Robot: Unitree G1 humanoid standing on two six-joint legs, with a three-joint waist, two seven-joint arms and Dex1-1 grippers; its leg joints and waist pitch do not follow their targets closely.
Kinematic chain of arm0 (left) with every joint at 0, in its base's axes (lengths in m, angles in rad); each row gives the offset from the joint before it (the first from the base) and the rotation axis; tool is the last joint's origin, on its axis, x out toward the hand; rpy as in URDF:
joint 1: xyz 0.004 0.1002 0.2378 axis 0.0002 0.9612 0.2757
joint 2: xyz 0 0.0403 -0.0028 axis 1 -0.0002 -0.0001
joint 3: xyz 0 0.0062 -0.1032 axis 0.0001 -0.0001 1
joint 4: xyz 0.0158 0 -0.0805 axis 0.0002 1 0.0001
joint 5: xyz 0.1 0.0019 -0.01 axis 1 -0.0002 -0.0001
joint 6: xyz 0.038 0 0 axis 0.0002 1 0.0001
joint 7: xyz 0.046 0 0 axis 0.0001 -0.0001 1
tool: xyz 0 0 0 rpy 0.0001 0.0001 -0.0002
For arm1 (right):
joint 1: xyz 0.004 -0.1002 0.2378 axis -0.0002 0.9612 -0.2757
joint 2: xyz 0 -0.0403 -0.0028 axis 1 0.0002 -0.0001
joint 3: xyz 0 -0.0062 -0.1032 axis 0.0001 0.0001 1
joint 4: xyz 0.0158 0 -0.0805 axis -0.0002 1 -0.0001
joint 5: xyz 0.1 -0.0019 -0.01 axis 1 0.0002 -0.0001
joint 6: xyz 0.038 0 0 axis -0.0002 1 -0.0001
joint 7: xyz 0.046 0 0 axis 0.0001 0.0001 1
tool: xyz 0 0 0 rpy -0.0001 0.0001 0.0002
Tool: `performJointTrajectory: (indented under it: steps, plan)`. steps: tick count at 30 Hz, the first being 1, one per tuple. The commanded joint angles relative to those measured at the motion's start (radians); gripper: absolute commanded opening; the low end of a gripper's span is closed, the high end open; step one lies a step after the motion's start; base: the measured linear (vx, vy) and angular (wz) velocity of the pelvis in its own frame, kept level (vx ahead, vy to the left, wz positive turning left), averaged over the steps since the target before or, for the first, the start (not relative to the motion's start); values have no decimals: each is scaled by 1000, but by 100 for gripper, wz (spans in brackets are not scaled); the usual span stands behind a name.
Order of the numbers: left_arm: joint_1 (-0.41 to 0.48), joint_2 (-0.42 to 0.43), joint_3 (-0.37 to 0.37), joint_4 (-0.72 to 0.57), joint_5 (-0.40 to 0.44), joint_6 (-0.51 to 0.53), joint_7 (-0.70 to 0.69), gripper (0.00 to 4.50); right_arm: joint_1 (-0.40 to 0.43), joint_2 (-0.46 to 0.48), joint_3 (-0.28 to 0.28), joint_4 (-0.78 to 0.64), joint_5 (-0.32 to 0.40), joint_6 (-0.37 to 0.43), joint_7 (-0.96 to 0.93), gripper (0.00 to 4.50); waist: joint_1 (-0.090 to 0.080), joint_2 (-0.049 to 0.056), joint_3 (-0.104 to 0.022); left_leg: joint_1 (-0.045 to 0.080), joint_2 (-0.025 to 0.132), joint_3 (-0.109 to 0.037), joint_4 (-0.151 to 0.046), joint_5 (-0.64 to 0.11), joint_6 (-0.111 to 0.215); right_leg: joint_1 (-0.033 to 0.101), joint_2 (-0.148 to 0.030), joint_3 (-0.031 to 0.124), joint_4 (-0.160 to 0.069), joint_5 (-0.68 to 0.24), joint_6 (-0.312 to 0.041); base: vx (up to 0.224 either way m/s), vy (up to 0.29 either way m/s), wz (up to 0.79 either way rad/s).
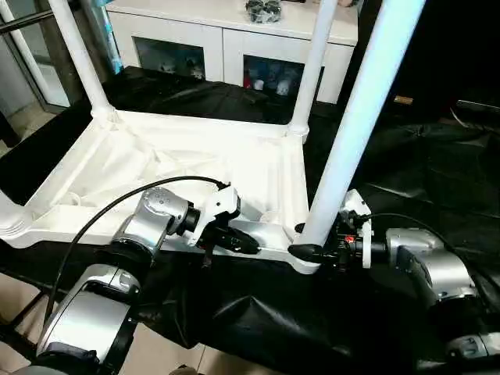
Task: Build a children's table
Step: Rotate leg to tighten
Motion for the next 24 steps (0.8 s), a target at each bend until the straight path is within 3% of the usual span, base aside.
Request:
performJointTrajectory:
  steps: [1, 4, 5, 7, 10, 11, 14, 16, 19, 24]
  plan:
    - [-28, -41, 29, -6, -21, 2, 106, 0, -3, 41, 21, 22, 19, 6, -25, 286, -3, 1, -57, 20, 12, 0, -61, -240, 22, 43, -39, 23, -61, -132, -257, 0, 0, 0]
    - [-48, -84, 46, 12, -11, 12, 225, 0, -50, 118, -31, 132, -25, -45, -248, 276, -10, 1, -58, 19, 10, -4, -64, -247, 3, 40, -42, 24, -65, -188, -237, 0, 0, 0]
    - [-50, -89, 47, 14, -8, 12, 239, 0, -56, 127, -36, 146, -31, -50, -275, 275, -20, -2, -56, 12, 6, -7, -66, -255, -8, 44, -42, 22, -67, -214, -224, 0, 0, 0]
    - [-64, -123, 53, 25, 1, 26, 327, 0, -95, 182, -54, 234, -81, -80, -462, 272, -30, -3, -56, 16, 4, -6, -66, -259, -14, 40, -39, 23, -71, -235, -214, 0, 0, 0]
    - [-71, -152, 54, 24, 6, 44, 383, 0, -124, 222, -49, 301, -120, -97, -587, 272, -46, 3, -57, 16, 2, -7, -64, -257, -13, 39, -37, 24, -71, -220, -216, 0, 0, 0]
    - [-72, -159, 54, 22, 6, 49, 392, 0, -128, 229, -47, 310, -124, -97, -599, 272, -51, 0, -57, 11, 0, -7, -64, -253, -6, 42, -35, 23, -70, -205, -219, 0, 0, 0]
    - [-68, -190, 51, 10, 7, 60, 423, 0, -145, 269, -53, 335, -124, -120, -633, 272, -53, -2, -59, 12, 1, -4, -61, -234, 16, 44, -33, 23, -68, -158, -230, 0, 0, 0]
    - [-63, -203, 48, 4, 6, 62, 431, 0, -158, 289, -69, 349, -112, -127, -629, 319, -53, 1, -58, 13, 2, -4, -61, -238, 24, 43, -34, 24, -68, -153, -236, 0, 0, 0]
    - [-55, -204, 41, 0, 1, 57, 420, 0, -170, 294, -82, 355, -87, -126, -580, 341, -54, 2, -56, 14, 3, -5, -64, -266, 25, 42, -34, 23, -71, -184, -235, 0, 0, 0]
    - [-43, -174, 34, -6, -1, 41, 370, 0, -146, 249, -26, 308, -92, -145, -451, 384, -52, 0, -60, 12, 3, -5, -61, -239, 36, 47, -34, 24, -66, -139, -241, 0, 0, 0]
